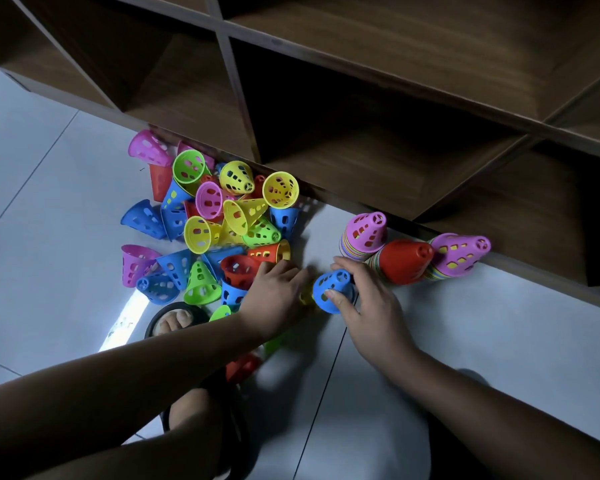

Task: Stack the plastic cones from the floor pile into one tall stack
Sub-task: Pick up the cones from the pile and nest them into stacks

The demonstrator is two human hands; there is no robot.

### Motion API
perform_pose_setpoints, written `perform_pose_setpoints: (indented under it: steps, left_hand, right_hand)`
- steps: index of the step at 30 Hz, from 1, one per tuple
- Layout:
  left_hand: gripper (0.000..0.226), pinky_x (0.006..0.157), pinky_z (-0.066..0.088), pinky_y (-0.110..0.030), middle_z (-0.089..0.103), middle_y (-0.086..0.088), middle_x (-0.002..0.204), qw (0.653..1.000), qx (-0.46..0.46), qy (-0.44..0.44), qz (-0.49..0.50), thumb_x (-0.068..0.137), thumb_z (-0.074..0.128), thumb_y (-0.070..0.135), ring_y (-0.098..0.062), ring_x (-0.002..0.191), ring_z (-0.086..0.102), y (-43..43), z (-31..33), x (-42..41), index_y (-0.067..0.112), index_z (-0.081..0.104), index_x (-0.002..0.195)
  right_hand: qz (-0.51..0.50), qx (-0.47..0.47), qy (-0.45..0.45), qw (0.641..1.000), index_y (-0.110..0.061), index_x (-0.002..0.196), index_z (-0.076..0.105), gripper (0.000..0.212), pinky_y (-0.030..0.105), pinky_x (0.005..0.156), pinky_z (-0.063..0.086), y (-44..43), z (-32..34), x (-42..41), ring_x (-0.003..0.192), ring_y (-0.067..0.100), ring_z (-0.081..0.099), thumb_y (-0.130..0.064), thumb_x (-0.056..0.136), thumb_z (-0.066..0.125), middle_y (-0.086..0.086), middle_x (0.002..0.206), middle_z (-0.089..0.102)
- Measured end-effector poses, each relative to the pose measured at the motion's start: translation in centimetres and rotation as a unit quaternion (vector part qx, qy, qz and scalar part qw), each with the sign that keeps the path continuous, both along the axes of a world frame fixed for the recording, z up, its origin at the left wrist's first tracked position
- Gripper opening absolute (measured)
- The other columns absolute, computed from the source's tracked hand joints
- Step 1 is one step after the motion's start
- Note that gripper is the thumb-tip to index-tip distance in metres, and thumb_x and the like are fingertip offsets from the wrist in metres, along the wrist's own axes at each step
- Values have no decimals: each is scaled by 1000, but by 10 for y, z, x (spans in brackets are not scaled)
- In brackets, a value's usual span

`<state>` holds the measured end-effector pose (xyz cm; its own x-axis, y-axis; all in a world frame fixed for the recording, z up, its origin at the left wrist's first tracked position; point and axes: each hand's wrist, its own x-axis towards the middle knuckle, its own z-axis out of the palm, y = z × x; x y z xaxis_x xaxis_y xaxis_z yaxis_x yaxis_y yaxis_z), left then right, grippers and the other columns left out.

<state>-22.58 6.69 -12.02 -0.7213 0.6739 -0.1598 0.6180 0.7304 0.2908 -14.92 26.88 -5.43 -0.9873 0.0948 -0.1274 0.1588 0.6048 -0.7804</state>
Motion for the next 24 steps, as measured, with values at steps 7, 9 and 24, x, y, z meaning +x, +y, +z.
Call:
perform_pose_setpoints:
  steps: [7, 9, 24]
  left_hand:
    - [50, 82, 41, -42, 64, 5, 111, 998, 54, 17, 8, 86, 70, 60, -23, 104, 54, -26, 19, 0, 25, 64, 121]
    - [49, 83, 43, -42, 62, 4, 111, 997, 71, 19, 20, 85, 70, 58, -23, 101, 52, -43, 28, 2, 22, 63, 117]
    - [49, 87, 48, -24, 59, 9, 124, 991, 64, -101, 61, 87, 75, 56, -13, 110, 59, -136, 43, 27, 29, 64, 127]
  right_hand:
    - [84, 79, -14, 993, -24, 136, 60, 41, 34, 93, 52, -2, -31, 0, 115, 17, 64, -22, 96, 70, -8, 129, 67]
    - [110, 96, -8, 989, -22, 133, 60, 39, 33, 96, 51, -1, -36, -5, 115, 19, 63, -17, 95, 68, -7, 128, 65]
    - [424, 239, -8, 874, -26, 126, 59, 38, 39, 102, 50, -34, 6, -35, 120, 22, 53, -44, 92, 60, -4, 126, 57]
